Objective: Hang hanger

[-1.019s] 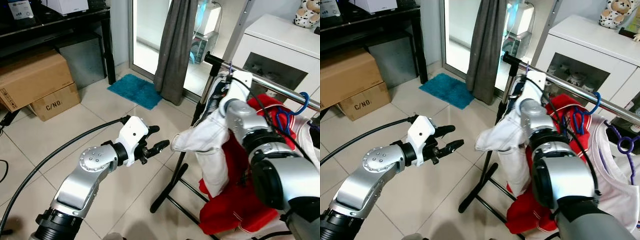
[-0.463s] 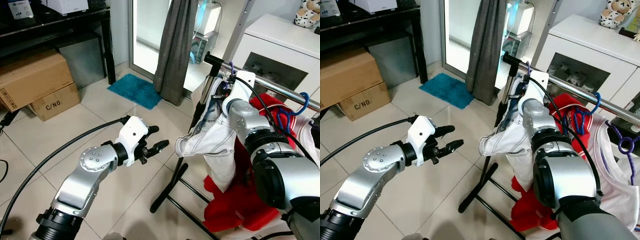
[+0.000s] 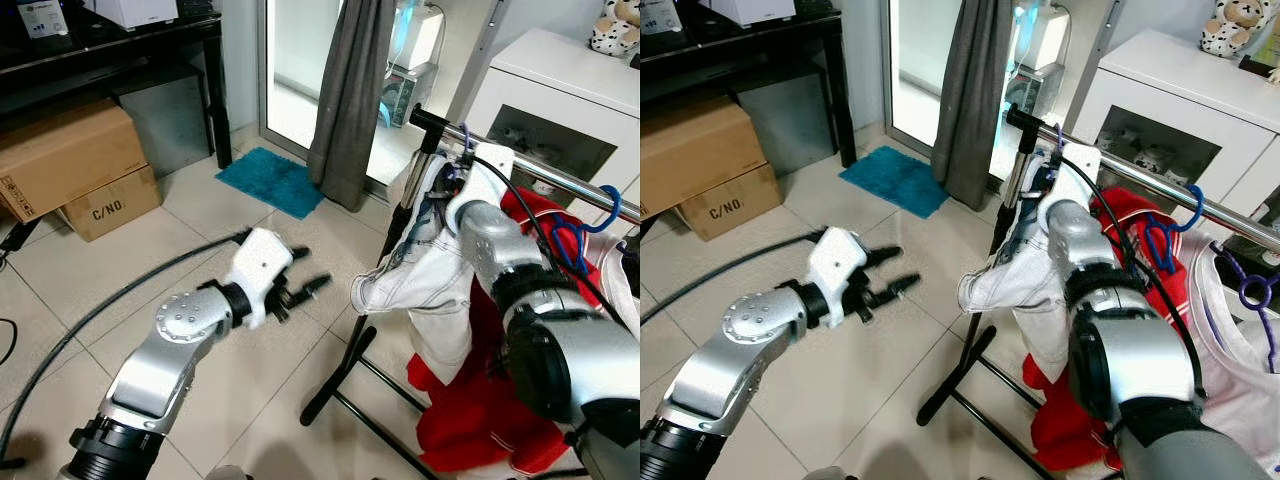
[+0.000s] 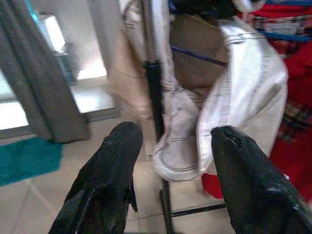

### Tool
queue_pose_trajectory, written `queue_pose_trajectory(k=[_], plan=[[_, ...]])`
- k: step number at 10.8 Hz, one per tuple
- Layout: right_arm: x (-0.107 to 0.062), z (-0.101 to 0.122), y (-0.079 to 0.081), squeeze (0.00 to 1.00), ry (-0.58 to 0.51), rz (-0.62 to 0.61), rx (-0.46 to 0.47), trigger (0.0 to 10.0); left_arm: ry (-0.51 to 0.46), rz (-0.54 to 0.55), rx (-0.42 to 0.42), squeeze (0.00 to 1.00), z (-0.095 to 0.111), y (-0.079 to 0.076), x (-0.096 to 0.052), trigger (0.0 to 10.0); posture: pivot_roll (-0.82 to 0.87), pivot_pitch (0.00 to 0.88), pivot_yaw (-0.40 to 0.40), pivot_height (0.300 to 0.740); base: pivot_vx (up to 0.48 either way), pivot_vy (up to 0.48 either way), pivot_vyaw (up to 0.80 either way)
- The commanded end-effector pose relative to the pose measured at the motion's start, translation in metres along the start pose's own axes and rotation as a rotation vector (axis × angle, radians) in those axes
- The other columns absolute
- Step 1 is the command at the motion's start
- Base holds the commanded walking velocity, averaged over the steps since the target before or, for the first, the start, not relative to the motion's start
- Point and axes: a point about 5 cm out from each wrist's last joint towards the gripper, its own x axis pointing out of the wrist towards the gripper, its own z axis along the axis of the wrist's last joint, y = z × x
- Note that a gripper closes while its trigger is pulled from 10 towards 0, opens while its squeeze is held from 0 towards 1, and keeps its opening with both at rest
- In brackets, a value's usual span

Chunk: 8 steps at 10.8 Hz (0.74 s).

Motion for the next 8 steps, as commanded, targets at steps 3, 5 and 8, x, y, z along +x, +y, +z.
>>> queue_pose_trajectory(k=[3,5,8], plan=[[-0.013,0.015,-0.034,0.0,-0.139,-0.057,0.039,0.0,-0.037,0.11,-0.02,0.0,0.001,0.002,0.004,10.0,0.08,0.0,-0.088,0.74,0.0,0.0,0.0],[-0.025,0.016,-0.037,0.0,-0.166,-0.055,0.015,0.0,-0.05,0.126,-0.037,0.0,0.003,-0.004,0.005,10.0,0.07,0.0,-0.079,0.74,0.0,0.0,0.0],[-0.065,0.023,-0.023,0.0,-0.259,-0.009,-0.006,0.0,-0.053,0.156,-0.082,0.0,-0.004,-0.01,0.002,10.0,0.02,0.0,-0.056,0.74,0.0,0.0,0.0]])
